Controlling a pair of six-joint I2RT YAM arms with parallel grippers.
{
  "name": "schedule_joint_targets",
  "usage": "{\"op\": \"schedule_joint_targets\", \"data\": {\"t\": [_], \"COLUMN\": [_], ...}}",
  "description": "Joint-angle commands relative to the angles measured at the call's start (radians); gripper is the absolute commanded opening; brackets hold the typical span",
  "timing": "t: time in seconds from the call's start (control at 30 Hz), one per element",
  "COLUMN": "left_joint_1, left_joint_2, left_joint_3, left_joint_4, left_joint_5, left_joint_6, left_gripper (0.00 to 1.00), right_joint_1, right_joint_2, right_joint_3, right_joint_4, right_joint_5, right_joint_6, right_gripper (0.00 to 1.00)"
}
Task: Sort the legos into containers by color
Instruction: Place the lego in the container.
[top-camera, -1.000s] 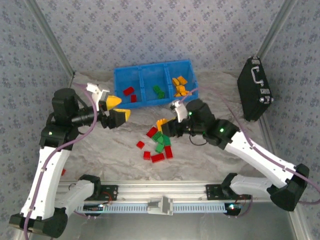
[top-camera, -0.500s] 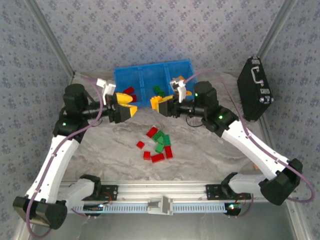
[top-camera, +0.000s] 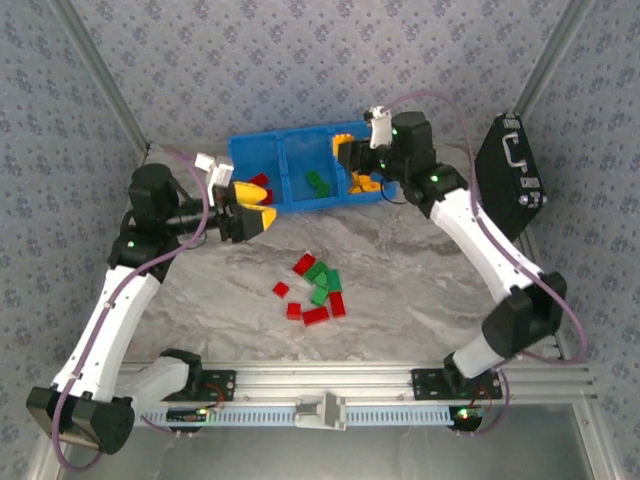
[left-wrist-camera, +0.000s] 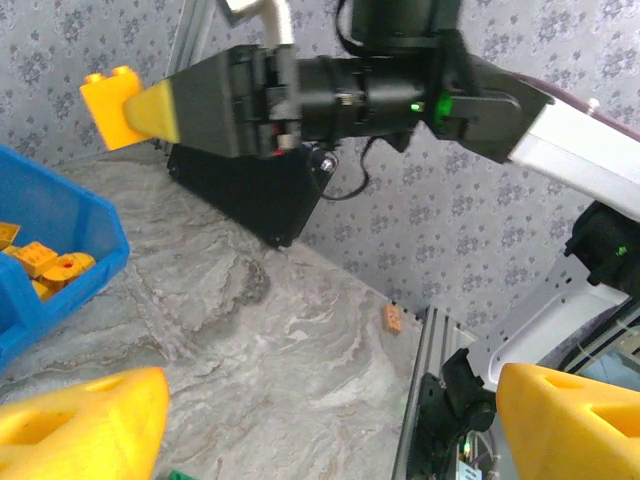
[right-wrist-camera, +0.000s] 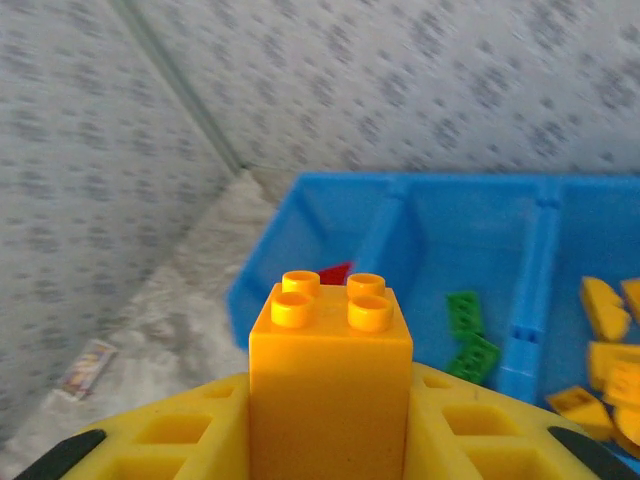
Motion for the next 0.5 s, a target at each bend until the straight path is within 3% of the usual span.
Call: {"op": "schedule_joint_targets", "data": {"t": [0.0, 0.17, 0.47], "left_joint_1": [-0.005, -0.008, -0.025], "left_joint_2": [0.0, 0.024, 0.046], "left_joint_3": [0.044, 0.083, 0.036], "left_joint_4": [-0.086, -0.308, -0.452], "left_joint_5": [-0.029, -0.135, -0.363], "left_joint_6": [0.08, 0.227, 0.296], "left_gripper": [0.85, 0.85, 0.85], "right_joint_1": [-0.036, -0.087, -0.084], "right_joint_2": [0.093, 0.242, 0.503], "right_joint_3": [0.067, 0.19, 0.426], "right_joint_4": [-0.059, -0.132, -0.286], "right_joint_5": [0.057, 0.056, 0.156], "right_joint_6": [0.009, 0.004, -0.073], "right_gripper": [0.39, 0.39, 0.41]}}
